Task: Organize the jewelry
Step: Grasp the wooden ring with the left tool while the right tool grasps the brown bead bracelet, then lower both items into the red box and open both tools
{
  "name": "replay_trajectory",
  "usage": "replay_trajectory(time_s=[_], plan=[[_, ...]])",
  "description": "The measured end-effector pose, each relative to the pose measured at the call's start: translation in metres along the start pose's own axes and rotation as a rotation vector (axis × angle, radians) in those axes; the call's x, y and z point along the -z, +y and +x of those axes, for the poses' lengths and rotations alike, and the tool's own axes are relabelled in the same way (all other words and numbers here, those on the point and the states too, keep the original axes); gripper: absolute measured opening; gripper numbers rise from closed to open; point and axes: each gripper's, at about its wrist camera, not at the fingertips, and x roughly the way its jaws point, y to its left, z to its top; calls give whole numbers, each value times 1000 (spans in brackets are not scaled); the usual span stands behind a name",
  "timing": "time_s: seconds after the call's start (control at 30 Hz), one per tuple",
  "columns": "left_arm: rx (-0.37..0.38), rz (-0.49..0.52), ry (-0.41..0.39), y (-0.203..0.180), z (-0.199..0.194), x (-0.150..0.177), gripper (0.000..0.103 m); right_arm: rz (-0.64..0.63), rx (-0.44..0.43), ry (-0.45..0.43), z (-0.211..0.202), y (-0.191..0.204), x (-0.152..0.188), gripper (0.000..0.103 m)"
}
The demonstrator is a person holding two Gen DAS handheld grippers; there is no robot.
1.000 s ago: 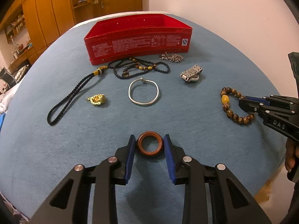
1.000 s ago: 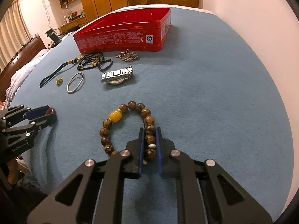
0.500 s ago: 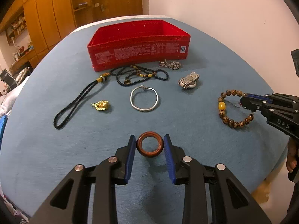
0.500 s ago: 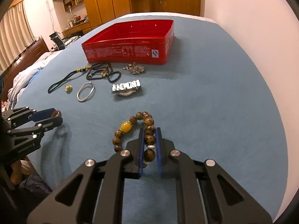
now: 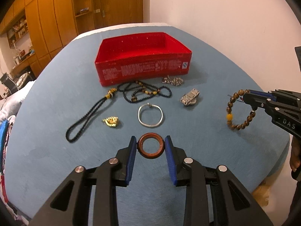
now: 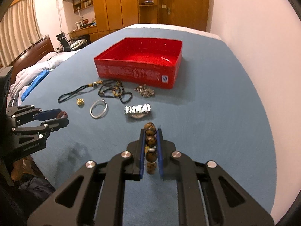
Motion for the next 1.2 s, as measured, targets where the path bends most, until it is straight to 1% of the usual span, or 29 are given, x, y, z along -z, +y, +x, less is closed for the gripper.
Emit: replay_trajectory(time_s=[0.33,0.53,0.67,0.83,0.97,1.07,1.2], plan=[[19,37,-24,15,-9,-30,31,-66,15,-43,-14,7,-38,10],[6,55,-56,30,-12,-60,31,-96,12,-63,-11,9,-67,10],[-2,66,-66,41,-6,-84,31,-110,0,-72,-5,10,-90,10],[-2,80,-78,53,4,-118,31,-130,-32,-82,8,10,-133,10],[-14,94,-93,62,19,-151,31,-140,-42,-86,24,12,-164,10],[-12,91,-85,69,38,-175,31,-137,-51,-74,46,11,-184,10],[-14,79,-56,78,68,-192,31,-122,-62,-31,85,9,-202,10]])
